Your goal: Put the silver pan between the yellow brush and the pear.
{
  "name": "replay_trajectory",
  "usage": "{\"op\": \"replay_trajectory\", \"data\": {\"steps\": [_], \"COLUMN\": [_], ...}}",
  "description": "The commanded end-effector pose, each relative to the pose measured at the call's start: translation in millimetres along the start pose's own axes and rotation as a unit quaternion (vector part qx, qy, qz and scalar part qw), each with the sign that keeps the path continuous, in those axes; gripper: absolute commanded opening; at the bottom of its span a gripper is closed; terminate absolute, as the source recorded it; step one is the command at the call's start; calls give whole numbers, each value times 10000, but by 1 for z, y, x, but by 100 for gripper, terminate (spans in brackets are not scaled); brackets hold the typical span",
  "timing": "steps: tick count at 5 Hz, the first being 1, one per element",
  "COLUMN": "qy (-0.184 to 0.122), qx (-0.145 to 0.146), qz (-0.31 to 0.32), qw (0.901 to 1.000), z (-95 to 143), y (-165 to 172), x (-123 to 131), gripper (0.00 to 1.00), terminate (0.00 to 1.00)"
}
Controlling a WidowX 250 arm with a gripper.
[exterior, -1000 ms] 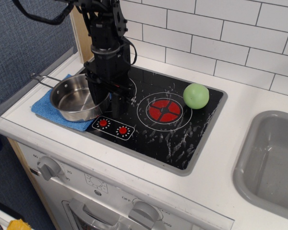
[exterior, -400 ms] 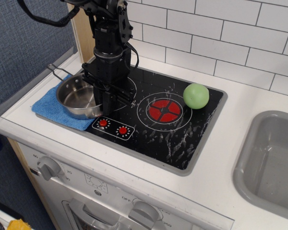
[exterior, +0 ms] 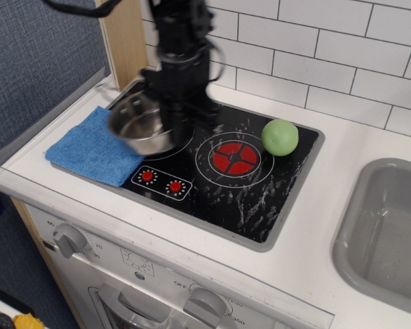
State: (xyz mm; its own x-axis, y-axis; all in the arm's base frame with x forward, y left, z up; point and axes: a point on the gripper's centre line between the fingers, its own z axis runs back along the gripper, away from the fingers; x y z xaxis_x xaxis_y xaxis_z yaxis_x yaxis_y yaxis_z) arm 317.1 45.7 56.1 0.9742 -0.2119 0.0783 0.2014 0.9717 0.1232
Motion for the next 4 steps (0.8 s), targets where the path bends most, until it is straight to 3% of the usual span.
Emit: {"op": "replay_trajectory", "data": {"steps": [1, 2, 4], "qy": [-492, -246, -52], "qx": [164, 220, 305], "qz": [-763, -711, -436], "qw": [9957, 9969, 9986], "z": [15, -3, -14], "y": [-40, -40, -28], "x": [62, 76, 79], "gripper": [0, 0, 0], "terminate": [0, 0, 0]}}
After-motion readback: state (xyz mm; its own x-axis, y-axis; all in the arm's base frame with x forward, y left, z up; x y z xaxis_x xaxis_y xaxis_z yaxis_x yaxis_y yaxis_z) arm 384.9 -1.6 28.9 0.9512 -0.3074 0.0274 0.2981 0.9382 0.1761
